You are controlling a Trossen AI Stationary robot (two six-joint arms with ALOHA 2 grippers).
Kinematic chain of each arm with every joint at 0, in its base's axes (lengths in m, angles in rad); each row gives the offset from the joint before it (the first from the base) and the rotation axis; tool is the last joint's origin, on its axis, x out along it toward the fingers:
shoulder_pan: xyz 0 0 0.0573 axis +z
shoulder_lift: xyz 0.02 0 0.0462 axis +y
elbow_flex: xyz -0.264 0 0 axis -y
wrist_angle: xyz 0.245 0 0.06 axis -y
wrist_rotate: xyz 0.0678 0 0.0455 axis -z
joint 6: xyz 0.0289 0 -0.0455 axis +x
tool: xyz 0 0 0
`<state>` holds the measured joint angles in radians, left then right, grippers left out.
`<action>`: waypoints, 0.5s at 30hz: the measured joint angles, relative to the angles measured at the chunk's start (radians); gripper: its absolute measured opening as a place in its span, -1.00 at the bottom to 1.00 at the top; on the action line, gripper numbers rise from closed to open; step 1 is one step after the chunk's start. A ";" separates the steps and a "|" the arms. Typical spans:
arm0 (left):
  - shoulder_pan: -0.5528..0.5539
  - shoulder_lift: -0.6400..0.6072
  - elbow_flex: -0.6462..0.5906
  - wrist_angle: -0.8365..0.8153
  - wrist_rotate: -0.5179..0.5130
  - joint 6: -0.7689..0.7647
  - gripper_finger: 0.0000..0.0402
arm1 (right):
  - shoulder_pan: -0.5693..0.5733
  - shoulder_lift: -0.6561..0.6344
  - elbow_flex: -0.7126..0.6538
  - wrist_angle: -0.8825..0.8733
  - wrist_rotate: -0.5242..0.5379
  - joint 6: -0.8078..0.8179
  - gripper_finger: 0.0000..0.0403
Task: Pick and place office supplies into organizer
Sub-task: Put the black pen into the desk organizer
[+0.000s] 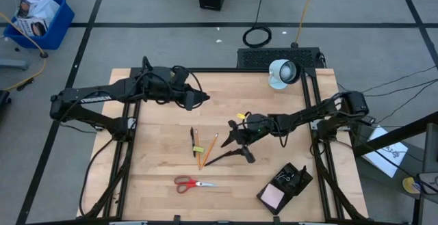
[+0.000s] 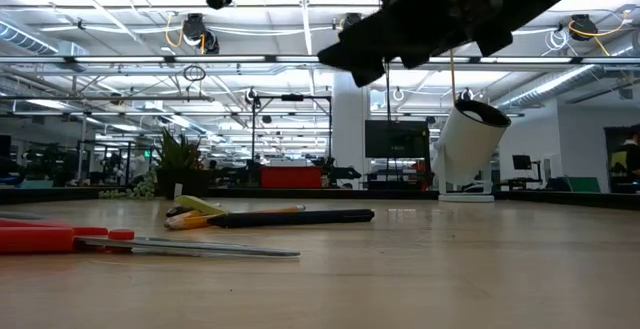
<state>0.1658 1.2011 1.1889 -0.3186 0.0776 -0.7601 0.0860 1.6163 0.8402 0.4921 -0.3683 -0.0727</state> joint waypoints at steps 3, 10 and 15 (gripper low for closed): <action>0.000 0.000 0.000 0.001 0.000 -0.001 -0.23 | 0.000 0.039 -0.001 0.022 0.001 -0.023 -0.14; -0.006 0.000 0.000 0.000 -0.001 -0.013 -0.23 | 0.000 0.146 -0.007 0.003 -0.002 -0.112 -0.14; -0.006 0.000 0.000 0.001 -0.001 -0.024 -0.23 | -0.005 0.192 -0.018 0.002 -0.001 -0.131 -0.14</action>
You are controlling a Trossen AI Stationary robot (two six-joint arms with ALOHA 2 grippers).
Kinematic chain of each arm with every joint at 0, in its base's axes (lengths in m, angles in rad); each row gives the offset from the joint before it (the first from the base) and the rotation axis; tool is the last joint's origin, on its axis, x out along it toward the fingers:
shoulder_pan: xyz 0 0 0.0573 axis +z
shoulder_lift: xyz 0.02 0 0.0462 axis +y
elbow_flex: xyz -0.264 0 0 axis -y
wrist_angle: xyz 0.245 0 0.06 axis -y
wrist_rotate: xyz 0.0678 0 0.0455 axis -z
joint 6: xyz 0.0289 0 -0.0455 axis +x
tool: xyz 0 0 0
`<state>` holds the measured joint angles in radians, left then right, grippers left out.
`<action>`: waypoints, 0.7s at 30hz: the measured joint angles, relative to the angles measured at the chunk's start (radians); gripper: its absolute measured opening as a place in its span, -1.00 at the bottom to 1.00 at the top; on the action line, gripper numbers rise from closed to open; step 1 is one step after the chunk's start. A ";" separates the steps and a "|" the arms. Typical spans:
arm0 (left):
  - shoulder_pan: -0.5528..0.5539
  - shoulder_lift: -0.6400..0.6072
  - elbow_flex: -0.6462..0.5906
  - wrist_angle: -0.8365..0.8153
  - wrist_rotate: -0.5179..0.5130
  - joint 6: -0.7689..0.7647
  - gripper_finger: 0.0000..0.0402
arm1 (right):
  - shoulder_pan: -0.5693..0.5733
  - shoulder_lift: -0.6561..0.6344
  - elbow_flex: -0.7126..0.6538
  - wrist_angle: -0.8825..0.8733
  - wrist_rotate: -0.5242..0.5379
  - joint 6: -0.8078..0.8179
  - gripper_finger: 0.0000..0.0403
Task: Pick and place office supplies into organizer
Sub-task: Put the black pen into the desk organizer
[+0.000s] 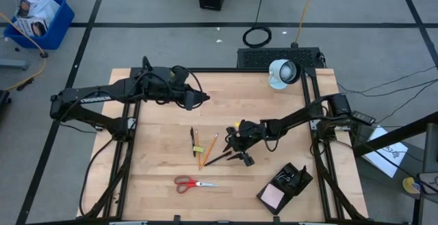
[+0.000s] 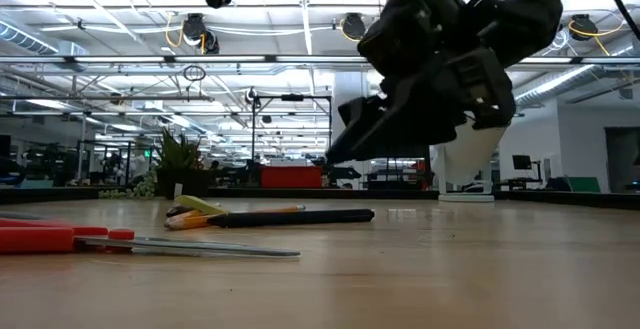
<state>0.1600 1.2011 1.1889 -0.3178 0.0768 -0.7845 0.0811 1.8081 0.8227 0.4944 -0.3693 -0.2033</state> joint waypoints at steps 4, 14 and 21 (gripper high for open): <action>-0.001 0.000 0.000 0.003 0.000 -0.007 -0.23 | -0.002 0.023 -0.012 0.015 0.002 -0.036 -0.14; -0.007 0.000 0.000 0.023 0.000 -0.030 -0.23 | -0.012 0.104 -0.045 0.097 0.056 -0.069 -0.15; -0.011 0.000 0.000 0.032 0.000 -0.037 -0.23 | -0.031 0.153 -0.045 0.136 0.041 -0.041 -0.27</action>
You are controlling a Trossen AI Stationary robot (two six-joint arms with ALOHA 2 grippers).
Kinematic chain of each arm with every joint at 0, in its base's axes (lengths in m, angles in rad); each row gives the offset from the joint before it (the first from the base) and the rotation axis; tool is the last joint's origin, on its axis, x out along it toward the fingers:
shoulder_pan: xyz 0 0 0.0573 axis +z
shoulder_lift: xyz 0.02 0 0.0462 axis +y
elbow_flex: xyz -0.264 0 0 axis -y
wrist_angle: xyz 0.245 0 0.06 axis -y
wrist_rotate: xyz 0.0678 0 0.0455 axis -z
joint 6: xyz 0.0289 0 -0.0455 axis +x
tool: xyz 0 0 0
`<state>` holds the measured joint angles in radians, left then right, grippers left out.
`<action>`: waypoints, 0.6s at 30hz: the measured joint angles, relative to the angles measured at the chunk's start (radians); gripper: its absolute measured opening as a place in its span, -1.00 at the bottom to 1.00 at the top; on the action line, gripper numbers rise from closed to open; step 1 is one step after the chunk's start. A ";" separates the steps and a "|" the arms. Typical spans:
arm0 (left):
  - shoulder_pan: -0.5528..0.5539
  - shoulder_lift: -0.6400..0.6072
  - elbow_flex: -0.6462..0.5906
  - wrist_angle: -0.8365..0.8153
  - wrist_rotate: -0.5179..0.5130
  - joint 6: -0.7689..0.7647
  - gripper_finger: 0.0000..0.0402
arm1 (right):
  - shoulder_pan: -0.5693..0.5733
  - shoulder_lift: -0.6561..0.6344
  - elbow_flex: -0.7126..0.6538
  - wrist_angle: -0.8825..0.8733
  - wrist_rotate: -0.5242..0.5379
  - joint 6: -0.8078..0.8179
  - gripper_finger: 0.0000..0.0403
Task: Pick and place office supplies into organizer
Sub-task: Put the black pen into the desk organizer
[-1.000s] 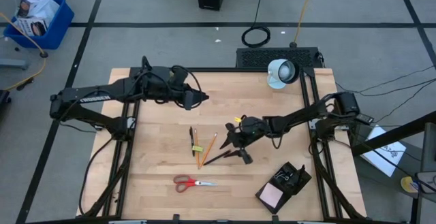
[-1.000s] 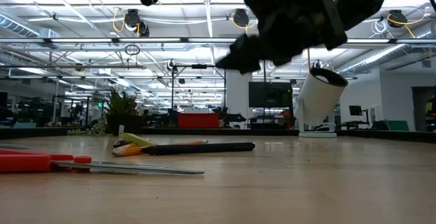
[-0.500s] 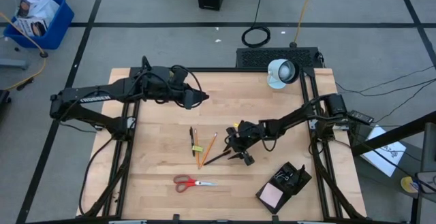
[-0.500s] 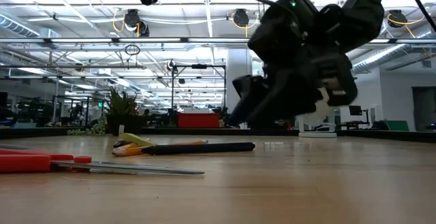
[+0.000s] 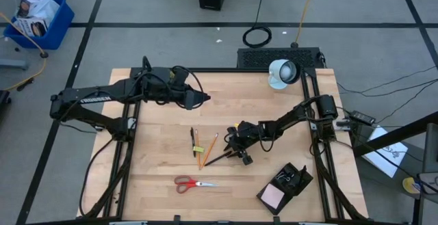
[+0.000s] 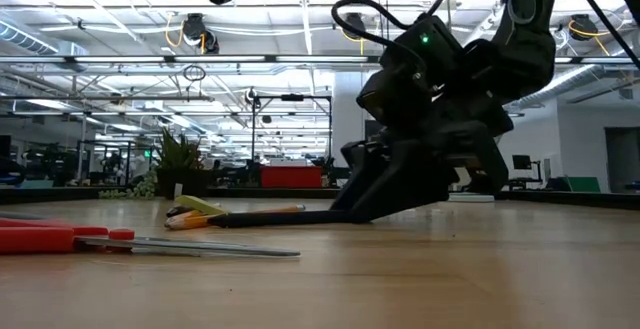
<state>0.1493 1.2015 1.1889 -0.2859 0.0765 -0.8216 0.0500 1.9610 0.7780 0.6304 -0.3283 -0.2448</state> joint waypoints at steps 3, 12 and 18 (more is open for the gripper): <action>0.001 0.000 0.000 0.001 0.000 -0.011 -0.23 | -0.001 0.012 0.000 0.017 0.001 -0.005 -0.35; 0.001 0.000 0.000 0.000 0.000 -0.019 -0.23 | -0.006 0.016 0.000 0.026 0.007 -0.021 -0.71; 0.001 0.000 0.000 0.000 0.000 -0.023 -0.23 | -0.009 0.015 -0.012 0.034 0.015 0.026 -0.89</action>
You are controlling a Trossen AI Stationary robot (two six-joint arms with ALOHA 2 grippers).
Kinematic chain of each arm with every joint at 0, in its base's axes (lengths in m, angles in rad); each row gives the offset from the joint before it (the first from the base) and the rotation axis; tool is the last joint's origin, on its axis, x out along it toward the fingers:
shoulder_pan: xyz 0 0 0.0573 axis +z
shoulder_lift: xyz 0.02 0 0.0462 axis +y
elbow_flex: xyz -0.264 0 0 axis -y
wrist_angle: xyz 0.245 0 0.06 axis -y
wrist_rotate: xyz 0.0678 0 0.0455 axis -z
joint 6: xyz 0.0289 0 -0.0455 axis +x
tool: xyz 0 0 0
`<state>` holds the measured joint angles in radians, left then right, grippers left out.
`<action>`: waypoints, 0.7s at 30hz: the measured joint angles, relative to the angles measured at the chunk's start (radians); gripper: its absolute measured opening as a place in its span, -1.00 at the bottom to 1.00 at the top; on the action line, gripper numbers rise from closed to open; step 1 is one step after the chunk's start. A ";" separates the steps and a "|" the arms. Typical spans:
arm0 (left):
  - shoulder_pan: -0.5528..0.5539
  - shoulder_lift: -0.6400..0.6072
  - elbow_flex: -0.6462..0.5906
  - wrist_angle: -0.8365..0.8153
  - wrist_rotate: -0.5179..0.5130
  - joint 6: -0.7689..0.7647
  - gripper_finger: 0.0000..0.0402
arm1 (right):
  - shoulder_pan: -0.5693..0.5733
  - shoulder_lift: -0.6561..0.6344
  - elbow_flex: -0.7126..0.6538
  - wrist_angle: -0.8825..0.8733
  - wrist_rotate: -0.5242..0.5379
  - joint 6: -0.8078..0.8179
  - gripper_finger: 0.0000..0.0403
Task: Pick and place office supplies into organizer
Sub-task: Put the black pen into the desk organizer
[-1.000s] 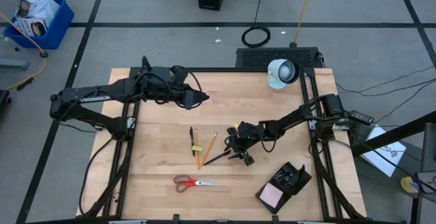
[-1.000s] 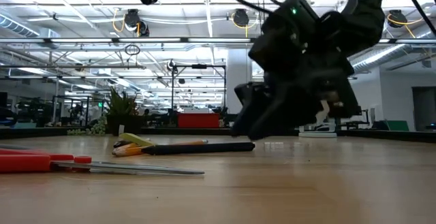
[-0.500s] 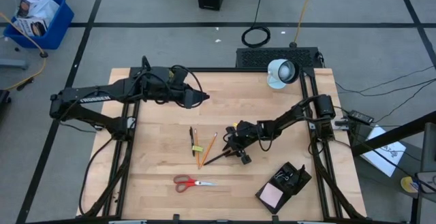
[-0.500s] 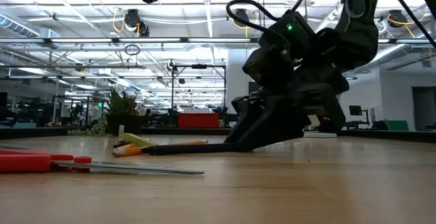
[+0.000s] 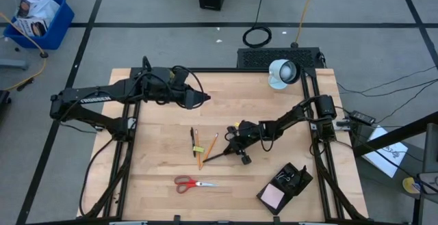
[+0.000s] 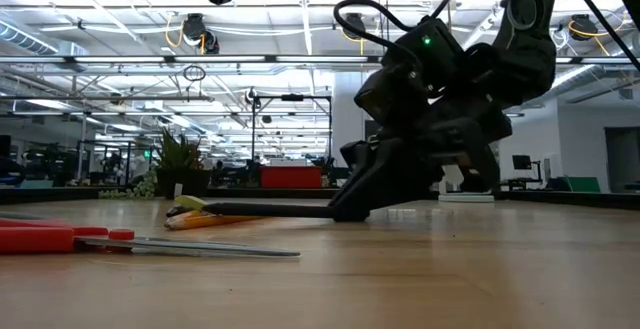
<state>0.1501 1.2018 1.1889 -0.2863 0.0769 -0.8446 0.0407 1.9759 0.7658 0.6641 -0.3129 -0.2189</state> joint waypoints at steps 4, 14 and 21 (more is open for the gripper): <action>0.000 0.000 0.000 0.000 0.000 0.001 -0.23 | 0.000 0.000 -0.016 0.034 0.000 0.069 -0.85; 0.000 0.000 0.000 -0.002 0.034 -0.007 -0.23 | 0.000 -0.018 -0.024 0.097 0.002 0.147 -0.88; 0.000 0.000 0.000 -0.020 0.132 -0.145 -0.23 | 0.000 -0.079 -0.024 0.102 0.002 0.155 -0.88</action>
<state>0.1502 1.2018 1.1889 -0.3063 0.2091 -0.9893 0.0406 1.8964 0.7418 0.7656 -0.3107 -0.0641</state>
